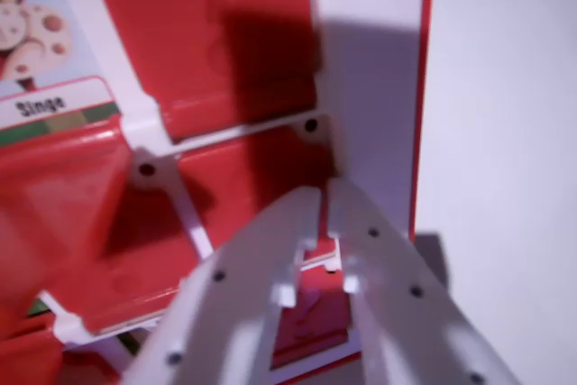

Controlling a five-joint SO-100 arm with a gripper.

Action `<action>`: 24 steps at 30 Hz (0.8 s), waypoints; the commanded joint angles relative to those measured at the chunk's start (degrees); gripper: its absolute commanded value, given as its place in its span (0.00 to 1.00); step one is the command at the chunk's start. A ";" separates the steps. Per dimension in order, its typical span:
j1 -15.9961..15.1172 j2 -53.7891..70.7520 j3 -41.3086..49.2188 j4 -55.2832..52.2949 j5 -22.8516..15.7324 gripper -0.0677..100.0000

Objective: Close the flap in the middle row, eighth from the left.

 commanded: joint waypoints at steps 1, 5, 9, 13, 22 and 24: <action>-1.23 6.42 -0.44 -0.70 0.70 0.00; -1.14 12.74 4.31 0.00 1.32 0.00; -1.14 19.25 8.17 3.08 2.02 0.00; -1.05 26.98 10.90 10.63 2.90 0.00; -2.29 41.13 10.20 32.52 3.25 0.00; -3.25 43.51 8.26 38.67 3.43 0.00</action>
